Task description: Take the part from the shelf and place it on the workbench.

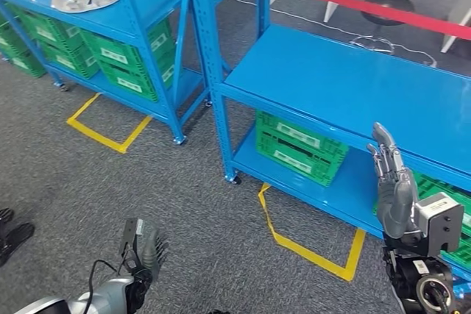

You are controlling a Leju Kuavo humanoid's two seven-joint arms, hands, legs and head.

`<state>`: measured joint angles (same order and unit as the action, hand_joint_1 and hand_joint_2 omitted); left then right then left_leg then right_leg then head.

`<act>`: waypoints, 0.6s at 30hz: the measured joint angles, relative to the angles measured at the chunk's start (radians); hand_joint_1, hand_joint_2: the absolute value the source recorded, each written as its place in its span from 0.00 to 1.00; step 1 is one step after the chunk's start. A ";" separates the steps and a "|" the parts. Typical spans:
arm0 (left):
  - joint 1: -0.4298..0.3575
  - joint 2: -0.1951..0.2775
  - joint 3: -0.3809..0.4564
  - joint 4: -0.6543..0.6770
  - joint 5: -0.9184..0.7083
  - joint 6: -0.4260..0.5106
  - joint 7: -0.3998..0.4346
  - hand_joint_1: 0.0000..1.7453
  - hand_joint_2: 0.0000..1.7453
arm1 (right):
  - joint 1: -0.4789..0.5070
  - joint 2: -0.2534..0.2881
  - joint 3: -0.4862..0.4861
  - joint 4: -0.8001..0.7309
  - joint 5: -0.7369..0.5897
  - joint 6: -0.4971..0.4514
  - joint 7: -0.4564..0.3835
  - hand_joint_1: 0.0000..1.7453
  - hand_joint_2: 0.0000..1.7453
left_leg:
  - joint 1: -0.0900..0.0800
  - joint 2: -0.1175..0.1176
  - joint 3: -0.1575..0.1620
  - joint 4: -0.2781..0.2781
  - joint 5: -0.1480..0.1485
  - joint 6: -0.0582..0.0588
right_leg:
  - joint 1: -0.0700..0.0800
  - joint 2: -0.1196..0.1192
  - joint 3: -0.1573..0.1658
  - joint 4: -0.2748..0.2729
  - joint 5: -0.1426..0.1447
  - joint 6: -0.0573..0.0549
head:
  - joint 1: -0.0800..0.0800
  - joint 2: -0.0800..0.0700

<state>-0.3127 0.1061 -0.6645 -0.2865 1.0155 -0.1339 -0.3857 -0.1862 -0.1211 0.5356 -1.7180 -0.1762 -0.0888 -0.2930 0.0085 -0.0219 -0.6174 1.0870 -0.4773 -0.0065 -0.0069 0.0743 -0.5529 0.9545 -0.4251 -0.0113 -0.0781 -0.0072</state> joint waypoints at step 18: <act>-0.006 -0.001 0.000 0.000 -0.003 -0.002 0.000 0.00 0.00 | 0.002 0.002 -0.001 0.003 0.001 0.005 0.000 0.00 0.00 | -0.008 0.102 0.080 -0.151 0.041 0.007 | -0.004 -0.129 0.002 0.005 -0.012 0.041 | 0.030 0.000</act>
<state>-0.3191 0.1054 -0.6645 -0.2867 1.0124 -0.1362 -0.3856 -0.1838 -0.1189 0.5347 -1.7152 -0.1751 -0.0836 -0.2930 0.0003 0.0800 -0.5377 0.9360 -0.4363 0.0006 -0.0111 -0.0546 -0.5509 0.9599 -0.4371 0.0300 -0.0477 -0.0072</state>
